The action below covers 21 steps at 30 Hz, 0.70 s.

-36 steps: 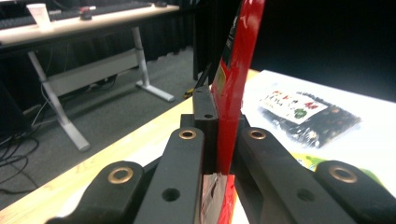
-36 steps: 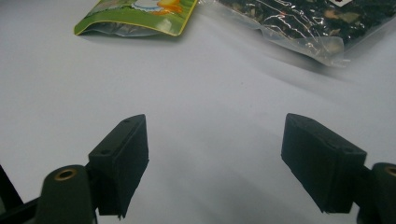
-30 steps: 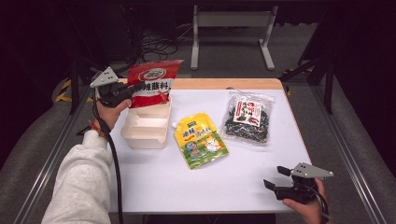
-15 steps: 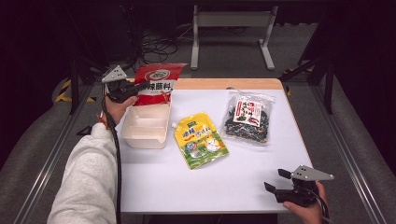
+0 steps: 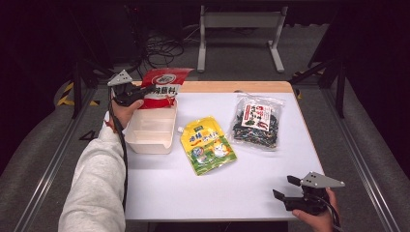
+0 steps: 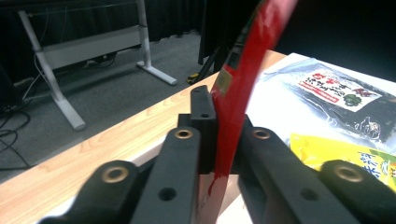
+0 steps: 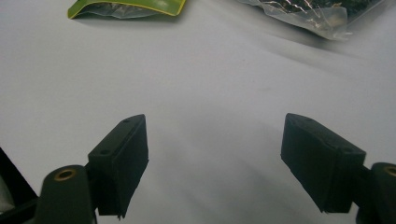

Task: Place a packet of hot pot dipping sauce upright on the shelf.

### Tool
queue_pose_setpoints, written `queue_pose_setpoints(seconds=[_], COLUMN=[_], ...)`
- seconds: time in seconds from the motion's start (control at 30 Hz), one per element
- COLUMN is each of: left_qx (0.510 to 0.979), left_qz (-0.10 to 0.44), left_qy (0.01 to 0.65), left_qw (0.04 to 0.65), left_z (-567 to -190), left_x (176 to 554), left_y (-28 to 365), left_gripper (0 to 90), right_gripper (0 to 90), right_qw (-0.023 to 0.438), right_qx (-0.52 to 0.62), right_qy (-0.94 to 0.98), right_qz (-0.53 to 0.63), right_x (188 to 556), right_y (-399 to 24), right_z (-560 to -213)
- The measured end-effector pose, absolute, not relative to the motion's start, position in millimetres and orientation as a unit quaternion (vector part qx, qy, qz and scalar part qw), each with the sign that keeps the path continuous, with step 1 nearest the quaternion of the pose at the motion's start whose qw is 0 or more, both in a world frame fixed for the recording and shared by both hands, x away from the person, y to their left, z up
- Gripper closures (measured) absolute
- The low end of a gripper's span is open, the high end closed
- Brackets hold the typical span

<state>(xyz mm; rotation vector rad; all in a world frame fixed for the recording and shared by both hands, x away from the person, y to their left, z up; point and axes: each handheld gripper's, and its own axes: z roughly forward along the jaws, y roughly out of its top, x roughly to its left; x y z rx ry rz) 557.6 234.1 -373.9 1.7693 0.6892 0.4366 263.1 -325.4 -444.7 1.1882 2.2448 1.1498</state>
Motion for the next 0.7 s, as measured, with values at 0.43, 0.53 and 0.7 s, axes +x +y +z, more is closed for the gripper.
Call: queue_pose_setpoints(seconds=[0.43, 0.53, 0.7], left_qx=[0.799, 0.808, 0.81], left_qz=[0.213, 0.21, 0.211], left_qy=[0.305, 0.31, 0.321], left_qw=[0.472, 0.455, 0.443], left_z=[-385, -393, -399], left_x=[551, 554, 556], left_y=[236, 234, 233], left_gripper=[89.3, 89.5, 89.4], right_gripper=[23.2, 23.4, 23.4], right_qw=[0.175, 0.172, 0.167], right_qx=[0.406, 0.402, 0.395], right_qy=[0.801, 0.804, 0.808], right_qz=[0.405, 0.402, 0.403], right_x=[262, 263, 264], right_y=[-323, -321, -317], right_z=[-443, -444, -443])
